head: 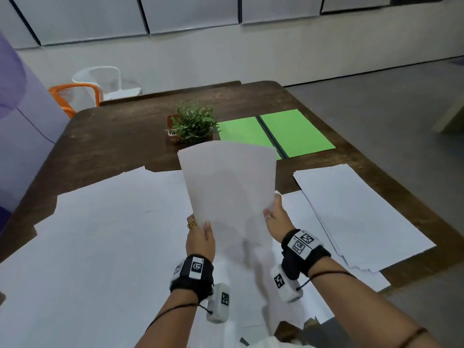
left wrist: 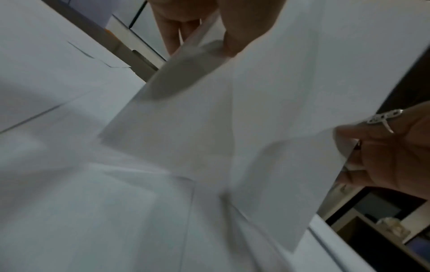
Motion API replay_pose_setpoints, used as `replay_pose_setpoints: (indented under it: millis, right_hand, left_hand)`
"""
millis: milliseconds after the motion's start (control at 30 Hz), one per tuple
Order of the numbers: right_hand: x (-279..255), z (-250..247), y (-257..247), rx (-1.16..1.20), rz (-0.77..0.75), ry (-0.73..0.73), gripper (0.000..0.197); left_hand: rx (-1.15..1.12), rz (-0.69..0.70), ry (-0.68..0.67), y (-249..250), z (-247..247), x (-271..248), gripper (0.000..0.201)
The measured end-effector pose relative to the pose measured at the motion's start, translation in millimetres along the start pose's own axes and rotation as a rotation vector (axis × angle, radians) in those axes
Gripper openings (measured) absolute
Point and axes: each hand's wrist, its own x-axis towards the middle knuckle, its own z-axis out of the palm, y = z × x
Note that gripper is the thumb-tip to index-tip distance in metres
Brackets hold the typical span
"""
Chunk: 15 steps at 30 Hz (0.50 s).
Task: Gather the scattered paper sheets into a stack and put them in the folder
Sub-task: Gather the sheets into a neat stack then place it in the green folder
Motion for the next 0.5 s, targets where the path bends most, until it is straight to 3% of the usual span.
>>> replay_pose_setpoints:
  millis: [133,200,367,433,500]
  right_hand:
    - [8,-8,28,-0.173,0.103,-0.061,0.028]
    - [11,-23,32,-0.175,0.113,0.009,0.027]
    - [22,-96,48,-0.142,0.19,0.307,0.046]
    - [30,-134,62,-0.174,0.247,0.369,0.05]
    - [36,-172,81,-0.269,0.306,0.381,0.051]
  left_hand:
    - [0.034,-0.032,-0.119,1,21,2,0.031]
    - [0.031,-0.019,-0.159,14,33,5,0.029]
    - [-0.032,0.025,-0.3,76,83,0,0.041]
    - [-0.023,0.016,-0.409,104,112,-7,0.049]
    - [0.014,-0.028,-0.549,128,143,-19,0.04]
